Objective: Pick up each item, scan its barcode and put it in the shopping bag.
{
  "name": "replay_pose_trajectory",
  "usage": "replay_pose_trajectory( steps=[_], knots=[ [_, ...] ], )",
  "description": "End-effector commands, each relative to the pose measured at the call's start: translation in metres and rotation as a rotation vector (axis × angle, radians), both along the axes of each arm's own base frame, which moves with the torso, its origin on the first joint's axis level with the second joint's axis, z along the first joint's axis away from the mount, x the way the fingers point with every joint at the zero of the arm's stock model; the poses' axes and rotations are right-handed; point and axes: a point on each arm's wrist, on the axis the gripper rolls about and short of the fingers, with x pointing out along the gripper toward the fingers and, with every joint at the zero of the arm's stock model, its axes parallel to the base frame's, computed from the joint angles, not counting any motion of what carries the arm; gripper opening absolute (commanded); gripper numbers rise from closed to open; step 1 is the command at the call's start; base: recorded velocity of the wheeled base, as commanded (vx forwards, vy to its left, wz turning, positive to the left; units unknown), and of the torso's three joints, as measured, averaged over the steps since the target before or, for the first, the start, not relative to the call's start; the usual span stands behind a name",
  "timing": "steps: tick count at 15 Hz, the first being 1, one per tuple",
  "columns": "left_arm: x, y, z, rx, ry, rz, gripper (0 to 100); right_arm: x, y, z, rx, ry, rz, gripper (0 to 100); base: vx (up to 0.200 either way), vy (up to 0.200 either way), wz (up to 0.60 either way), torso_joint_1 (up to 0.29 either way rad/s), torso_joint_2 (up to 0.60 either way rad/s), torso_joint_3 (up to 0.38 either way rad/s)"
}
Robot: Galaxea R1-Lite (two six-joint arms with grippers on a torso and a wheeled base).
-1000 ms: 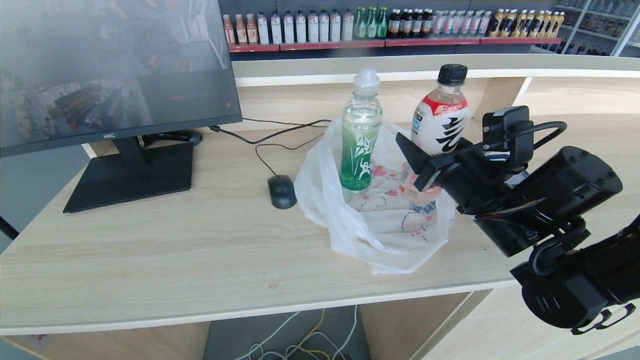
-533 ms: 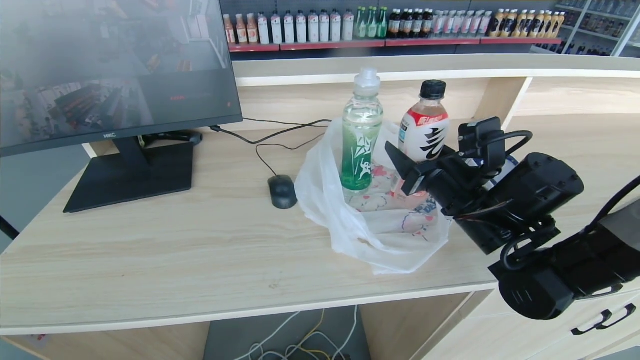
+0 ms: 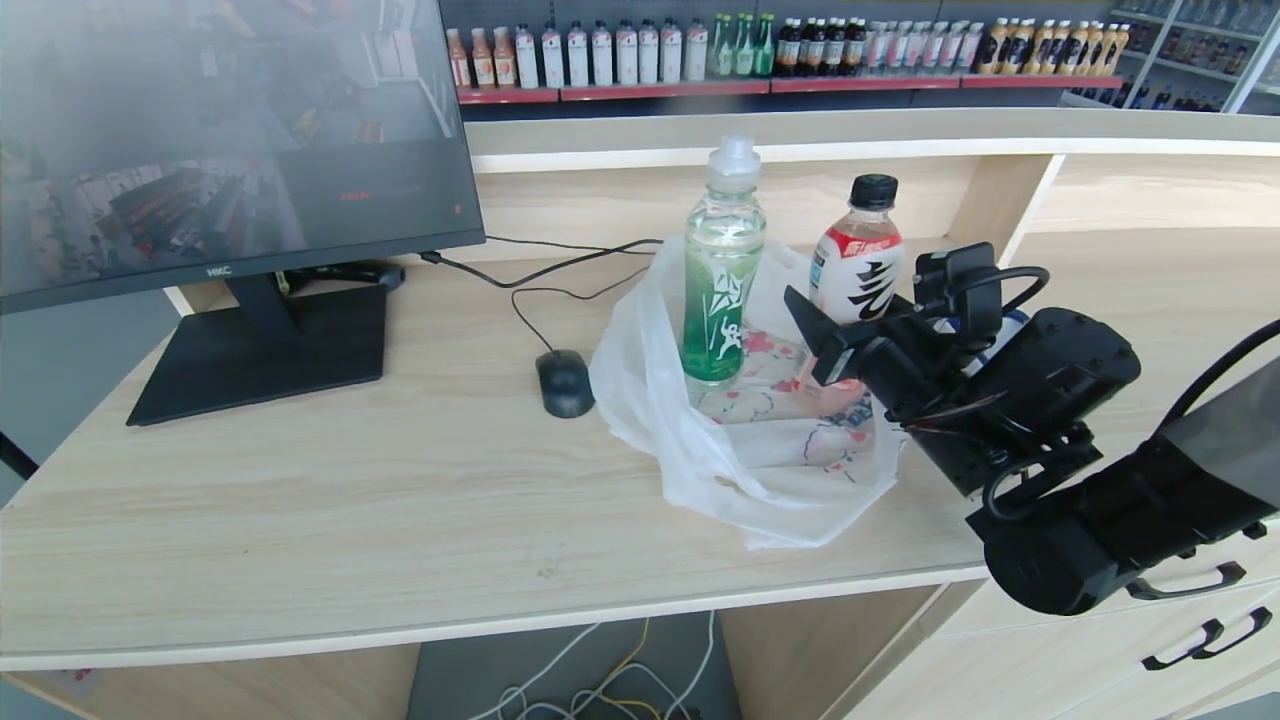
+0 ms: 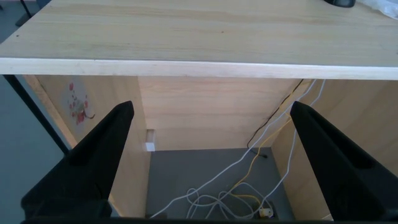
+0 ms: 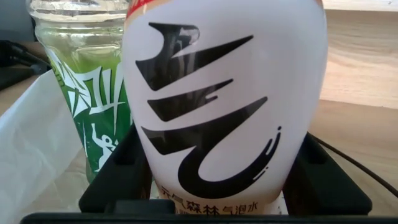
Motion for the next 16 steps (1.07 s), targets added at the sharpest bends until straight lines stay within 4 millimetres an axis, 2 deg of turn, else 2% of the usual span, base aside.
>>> replay_pose_trajectory(
  steps=[1,8,16],
  knots=[
    [0.000,0.000,0.000,0.000,0.000,0.000,100,0.004,0.001,-0.002,-0.001,-0.001,-0.002,0,0.000,0.000,0.00,0.000,0.00,0.000],
    [0.000,0.000,0.000,0.000,0.000,0.000,100,0.016,0.006,-0.007,0.002,-0.008,-0.002,0,0.000,0.000,0.00,0.000,0.00,0.000],
    [0.000,0.000,0.000,0.000,0.000,0.000,100,0.014,0.007,-0.021,-0.019,0.040,0.001,0,0.000,0.000,0.00,0.000,0.00,0.000]
  ],
)
